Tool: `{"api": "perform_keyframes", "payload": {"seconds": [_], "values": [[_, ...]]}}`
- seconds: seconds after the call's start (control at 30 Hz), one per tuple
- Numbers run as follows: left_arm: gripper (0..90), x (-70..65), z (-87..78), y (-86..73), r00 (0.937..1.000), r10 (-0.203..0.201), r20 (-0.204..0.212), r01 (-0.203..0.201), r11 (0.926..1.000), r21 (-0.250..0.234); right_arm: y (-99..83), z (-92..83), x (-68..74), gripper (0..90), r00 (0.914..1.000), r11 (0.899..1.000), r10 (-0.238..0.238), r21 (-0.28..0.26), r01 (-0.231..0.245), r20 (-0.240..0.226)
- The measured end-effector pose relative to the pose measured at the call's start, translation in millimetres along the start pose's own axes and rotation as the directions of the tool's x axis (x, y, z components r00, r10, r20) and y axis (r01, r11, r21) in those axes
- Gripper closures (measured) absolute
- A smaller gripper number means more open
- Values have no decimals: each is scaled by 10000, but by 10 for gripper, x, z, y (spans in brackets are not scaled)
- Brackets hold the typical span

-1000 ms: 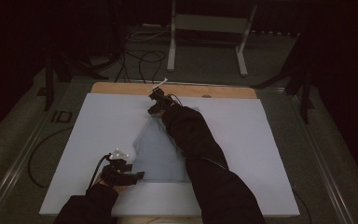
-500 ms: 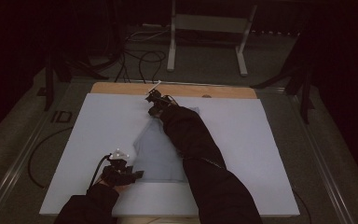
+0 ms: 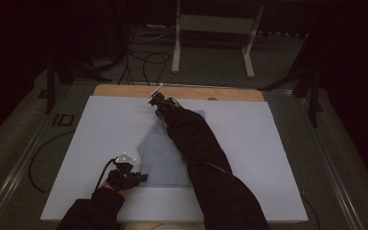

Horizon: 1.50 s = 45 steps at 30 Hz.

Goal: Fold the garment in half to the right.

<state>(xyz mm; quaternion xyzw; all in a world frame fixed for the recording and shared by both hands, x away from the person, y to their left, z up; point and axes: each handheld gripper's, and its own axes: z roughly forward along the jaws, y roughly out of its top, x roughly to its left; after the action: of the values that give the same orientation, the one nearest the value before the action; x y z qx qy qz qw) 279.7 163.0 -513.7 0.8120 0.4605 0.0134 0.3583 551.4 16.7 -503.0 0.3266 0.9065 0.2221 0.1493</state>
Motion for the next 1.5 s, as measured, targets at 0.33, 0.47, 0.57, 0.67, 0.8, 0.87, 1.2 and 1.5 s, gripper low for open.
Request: {"api": "perform_keyframes", "payload": {"seconds": [0.33, 0.47, 0.57, 0.67, 0.8, 0.87, 1.2, 1.5], "values": [[848, -45, -98, 58, 9997, 122, 195, -115, 9992, -385, 2, -143, -37, 875, 9999, 9996, -159, -245, 158, -12], [851, -65, -114, 71, 9996, 165, 233, -155, 9989, -443, 13, -223, -63, 876, 10000, 9989, -68, -465, 66, -37], [852, -93, -146, 94, 9990, 318, 304, -301, 9981, -531, 35, -323, -74, 876, 9999, 9975, -85, -697, 79, -92], [853, -117, -162, 114, 9985, 446, 329, -427, 9975, -567, 46, -381, -74, 876, 9999, 9967, -99, -806, 92, -91], [854, -151, -184, 159, 9975, 598, 385, -573, 9964, -629, 63, -462, -95, 876, 9999, 9953, -43, -967, 29, -138], [855, -169, -192, 175, 9970, 647, 423, -618, 9960, -651, 77, -512, -100, 876, 9999, 9950, -127, -992, 122, -43], [856, -310, -250, 316, 9917, 1085, 690, -1027, 9913, -823, 77, -731, -168, 876, 9999, 9909, -135, -1340, 126, -58], [856, -497, -273, 502, 9827, 1633, 878, -1560, 9841, -853, 6, -918, -300, 876, 10000, 9879, -27, -1552, 18, -59]]}}
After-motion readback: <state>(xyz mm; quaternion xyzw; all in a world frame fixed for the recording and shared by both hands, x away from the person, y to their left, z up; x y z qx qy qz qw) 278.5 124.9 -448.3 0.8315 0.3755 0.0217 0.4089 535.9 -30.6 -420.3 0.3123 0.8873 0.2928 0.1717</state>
